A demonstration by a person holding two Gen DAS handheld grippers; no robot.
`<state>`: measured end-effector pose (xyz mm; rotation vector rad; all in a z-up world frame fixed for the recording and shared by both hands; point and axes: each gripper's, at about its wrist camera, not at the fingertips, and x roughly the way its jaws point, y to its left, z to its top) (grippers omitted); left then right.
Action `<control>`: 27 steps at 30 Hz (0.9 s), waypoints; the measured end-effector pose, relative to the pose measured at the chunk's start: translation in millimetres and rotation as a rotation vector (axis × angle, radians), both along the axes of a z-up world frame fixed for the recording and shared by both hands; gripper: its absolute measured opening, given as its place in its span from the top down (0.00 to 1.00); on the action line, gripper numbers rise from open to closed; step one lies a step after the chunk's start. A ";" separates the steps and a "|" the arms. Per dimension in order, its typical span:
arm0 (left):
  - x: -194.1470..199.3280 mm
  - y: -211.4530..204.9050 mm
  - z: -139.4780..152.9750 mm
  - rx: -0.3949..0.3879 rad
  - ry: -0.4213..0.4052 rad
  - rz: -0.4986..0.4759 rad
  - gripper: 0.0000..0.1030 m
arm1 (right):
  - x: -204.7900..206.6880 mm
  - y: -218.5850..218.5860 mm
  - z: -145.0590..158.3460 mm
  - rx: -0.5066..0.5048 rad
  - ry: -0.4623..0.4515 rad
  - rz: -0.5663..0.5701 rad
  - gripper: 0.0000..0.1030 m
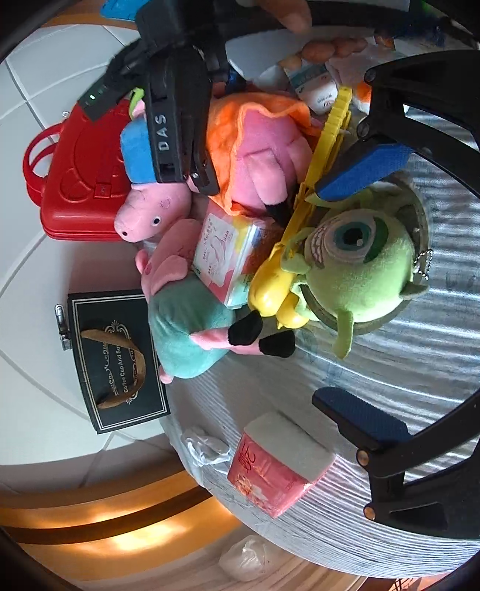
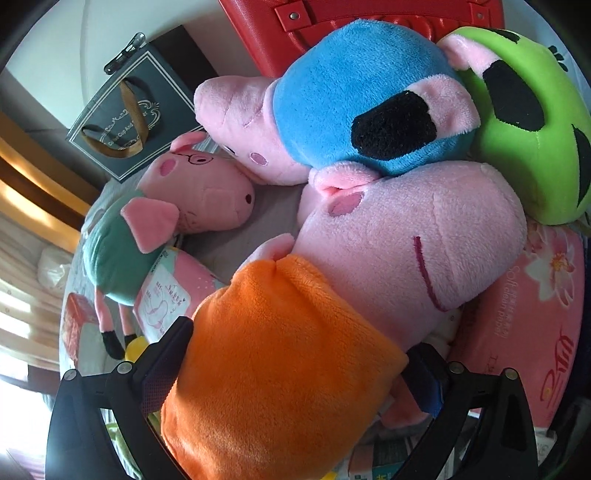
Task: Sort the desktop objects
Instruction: 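Grasp the pink pig plush with the right tool while the left grasps the green plush, then carry the pig plush and green one-eyed plush into the blue crate and release both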
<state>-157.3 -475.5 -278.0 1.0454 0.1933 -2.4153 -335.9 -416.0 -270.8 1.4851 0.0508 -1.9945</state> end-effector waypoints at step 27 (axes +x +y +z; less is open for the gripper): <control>42.9 12.7 39.8 0.012 0.066 -0.156 0.50 | 49.4 20.0 64.4 -0.095 0.284 0.196 0.35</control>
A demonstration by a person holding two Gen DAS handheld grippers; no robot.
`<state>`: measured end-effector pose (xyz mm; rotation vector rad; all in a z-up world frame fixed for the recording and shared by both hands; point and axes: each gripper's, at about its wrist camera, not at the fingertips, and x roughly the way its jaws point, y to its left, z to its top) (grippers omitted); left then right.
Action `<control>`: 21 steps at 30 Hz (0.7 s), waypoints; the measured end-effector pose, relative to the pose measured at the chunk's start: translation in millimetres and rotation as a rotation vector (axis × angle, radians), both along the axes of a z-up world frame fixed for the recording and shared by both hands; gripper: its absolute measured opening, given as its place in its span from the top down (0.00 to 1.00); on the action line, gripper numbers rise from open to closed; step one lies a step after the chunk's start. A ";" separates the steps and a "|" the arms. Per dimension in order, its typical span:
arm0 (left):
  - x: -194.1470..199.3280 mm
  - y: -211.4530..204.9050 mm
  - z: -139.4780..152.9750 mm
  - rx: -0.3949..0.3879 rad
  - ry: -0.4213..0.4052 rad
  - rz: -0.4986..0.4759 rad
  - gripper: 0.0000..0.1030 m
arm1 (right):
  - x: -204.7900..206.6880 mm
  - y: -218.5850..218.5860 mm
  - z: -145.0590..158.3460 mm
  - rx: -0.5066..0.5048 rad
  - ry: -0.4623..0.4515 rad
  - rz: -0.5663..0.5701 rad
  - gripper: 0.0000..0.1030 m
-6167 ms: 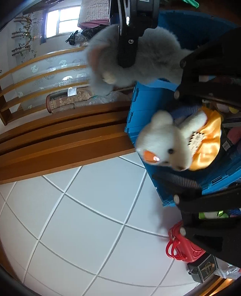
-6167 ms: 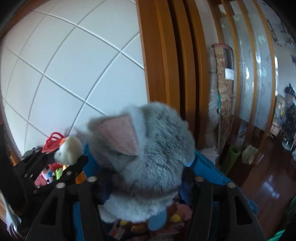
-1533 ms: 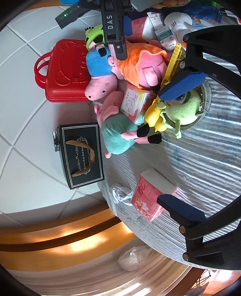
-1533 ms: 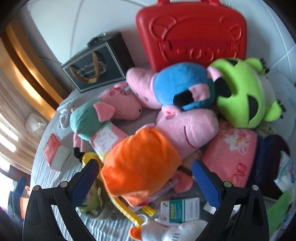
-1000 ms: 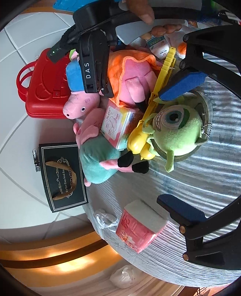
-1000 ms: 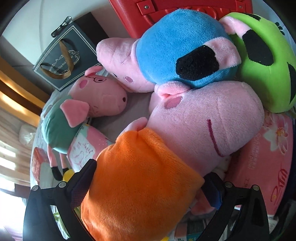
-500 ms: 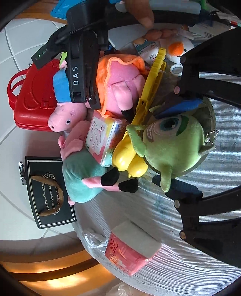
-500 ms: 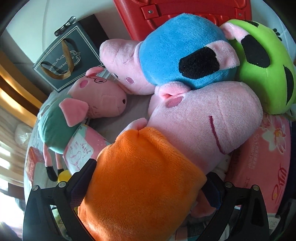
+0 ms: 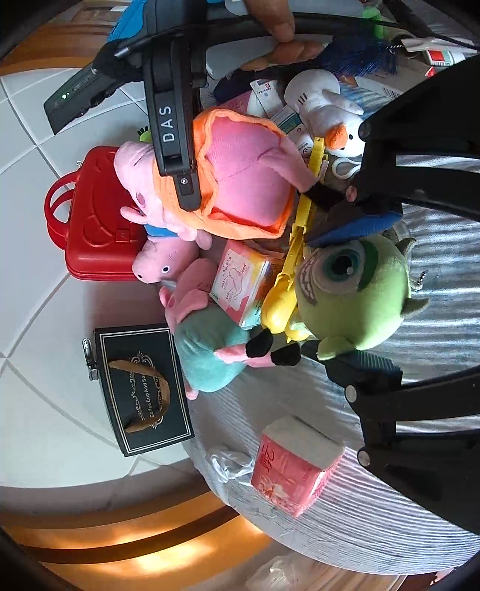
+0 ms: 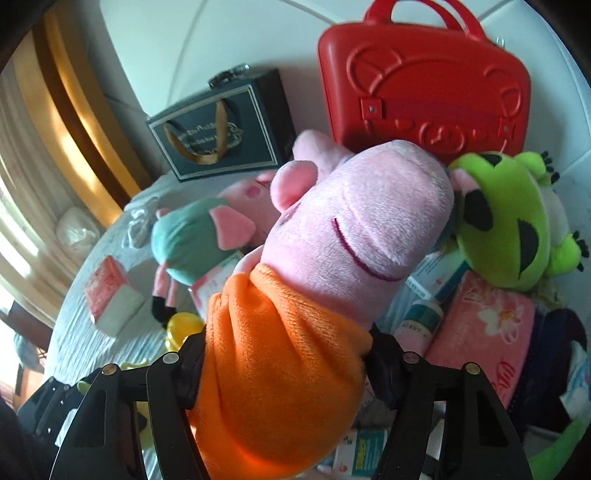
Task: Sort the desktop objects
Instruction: 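Carry the pig plush and green one-eyed plush into the blue crate and release both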
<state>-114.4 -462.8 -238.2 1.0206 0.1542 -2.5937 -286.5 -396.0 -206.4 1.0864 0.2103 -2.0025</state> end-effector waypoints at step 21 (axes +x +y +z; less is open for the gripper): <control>34.9 78.9 142.8 -0.234 0.172 0.015 0.50 | 75.6 118.4 152.3 -0.205 0.239 -0.025 0.36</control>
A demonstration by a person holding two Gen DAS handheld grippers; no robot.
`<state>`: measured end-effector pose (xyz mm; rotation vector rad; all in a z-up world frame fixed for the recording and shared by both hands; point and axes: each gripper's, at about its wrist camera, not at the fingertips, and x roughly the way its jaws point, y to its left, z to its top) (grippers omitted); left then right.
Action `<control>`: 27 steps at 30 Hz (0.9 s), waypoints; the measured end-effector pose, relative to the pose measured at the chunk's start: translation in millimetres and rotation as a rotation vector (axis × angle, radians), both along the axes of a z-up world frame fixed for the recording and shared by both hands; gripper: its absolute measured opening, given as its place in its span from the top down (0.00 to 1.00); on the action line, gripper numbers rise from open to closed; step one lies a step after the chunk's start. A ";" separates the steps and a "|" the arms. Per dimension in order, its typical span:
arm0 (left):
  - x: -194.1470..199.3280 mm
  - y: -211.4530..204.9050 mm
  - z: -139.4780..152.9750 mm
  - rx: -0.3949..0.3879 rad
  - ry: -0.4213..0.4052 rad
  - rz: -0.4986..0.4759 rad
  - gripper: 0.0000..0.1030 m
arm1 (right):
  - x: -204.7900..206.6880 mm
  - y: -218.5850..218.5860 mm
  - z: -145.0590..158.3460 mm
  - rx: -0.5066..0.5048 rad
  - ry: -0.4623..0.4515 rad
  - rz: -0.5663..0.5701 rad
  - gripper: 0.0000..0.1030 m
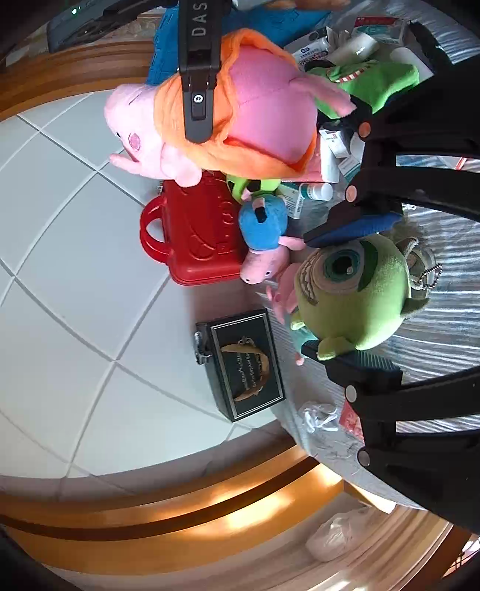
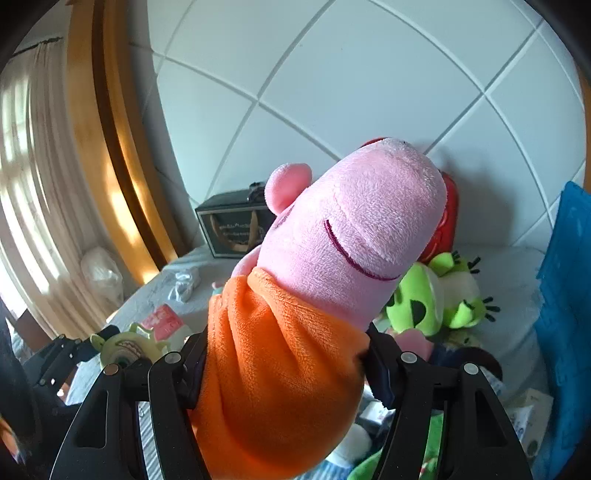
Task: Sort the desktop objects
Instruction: 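Carry the pig plush and green one-eyed plush into the blue crate and release both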
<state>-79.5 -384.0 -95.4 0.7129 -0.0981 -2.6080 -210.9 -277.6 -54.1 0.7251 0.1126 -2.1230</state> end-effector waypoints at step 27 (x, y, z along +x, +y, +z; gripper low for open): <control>-108.7 321.5 121.3 -0.059 0.168 -0.461 0.50 | 70.1 374.5 164.1 -0.142 0.338 -0.491 0.35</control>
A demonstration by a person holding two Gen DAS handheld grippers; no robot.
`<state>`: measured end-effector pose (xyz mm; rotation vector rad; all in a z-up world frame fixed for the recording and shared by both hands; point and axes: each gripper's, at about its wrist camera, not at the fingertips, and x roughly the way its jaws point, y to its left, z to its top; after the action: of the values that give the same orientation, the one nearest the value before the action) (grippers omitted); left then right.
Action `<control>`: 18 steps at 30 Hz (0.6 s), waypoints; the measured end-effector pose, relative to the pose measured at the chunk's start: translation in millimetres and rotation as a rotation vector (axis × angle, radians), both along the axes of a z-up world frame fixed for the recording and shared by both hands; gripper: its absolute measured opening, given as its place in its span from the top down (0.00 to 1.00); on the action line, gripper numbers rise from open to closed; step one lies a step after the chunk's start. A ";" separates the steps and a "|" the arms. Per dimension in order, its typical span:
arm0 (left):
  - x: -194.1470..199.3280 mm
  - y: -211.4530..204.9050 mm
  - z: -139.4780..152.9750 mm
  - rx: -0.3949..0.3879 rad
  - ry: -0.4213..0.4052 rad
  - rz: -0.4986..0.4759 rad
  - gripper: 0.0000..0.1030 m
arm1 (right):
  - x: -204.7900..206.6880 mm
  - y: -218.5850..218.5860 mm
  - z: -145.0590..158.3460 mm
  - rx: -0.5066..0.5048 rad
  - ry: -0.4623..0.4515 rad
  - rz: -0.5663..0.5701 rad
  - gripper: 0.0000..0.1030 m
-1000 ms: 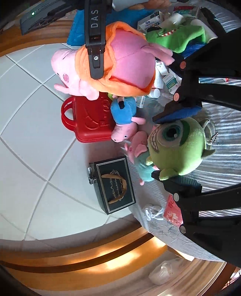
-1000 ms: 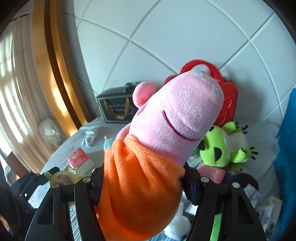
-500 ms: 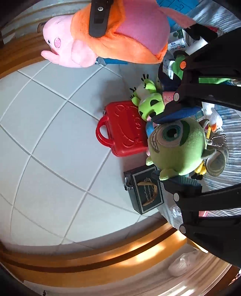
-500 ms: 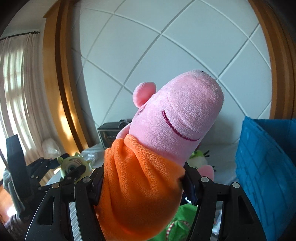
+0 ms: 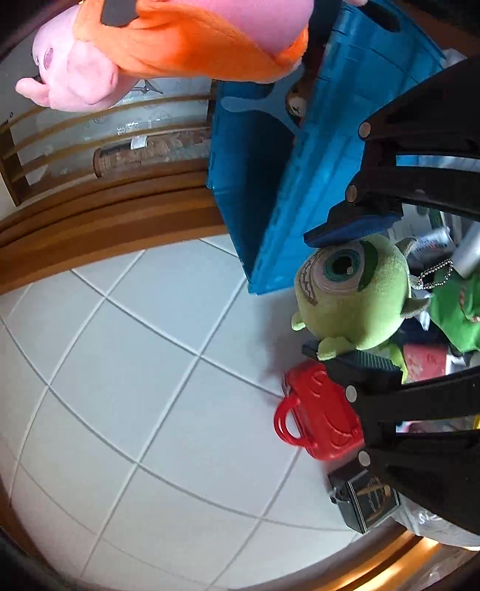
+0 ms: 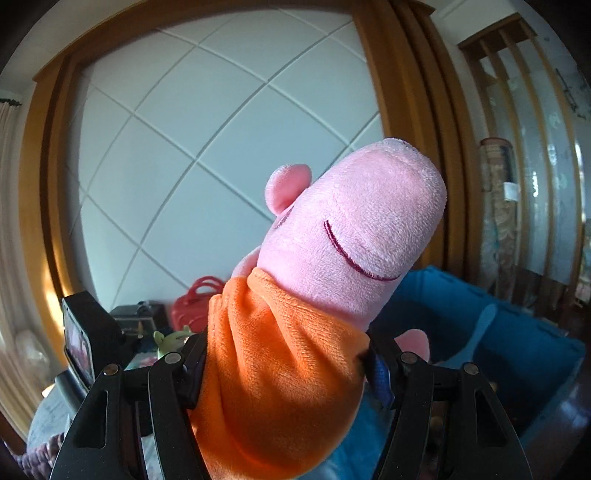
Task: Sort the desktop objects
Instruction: 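Carry the pig plush and green one-eyed plush into the blue crate and release both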
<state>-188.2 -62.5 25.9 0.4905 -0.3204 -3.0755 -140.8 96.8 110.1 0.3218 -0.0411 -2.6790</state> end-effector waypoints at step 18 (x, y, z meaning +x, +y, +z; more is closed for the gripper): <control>-129.1 180.8 41.4 -0.061 -0.014 -0.032 0.50 | -153.6 174.9 6.6 0.080 -0.101 -0.152 0.35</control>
<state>-317.3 118.4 67.3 0.5106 -0.4245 -3.0831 -294.4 271.7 116.7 0.4979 0.0111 -2.8176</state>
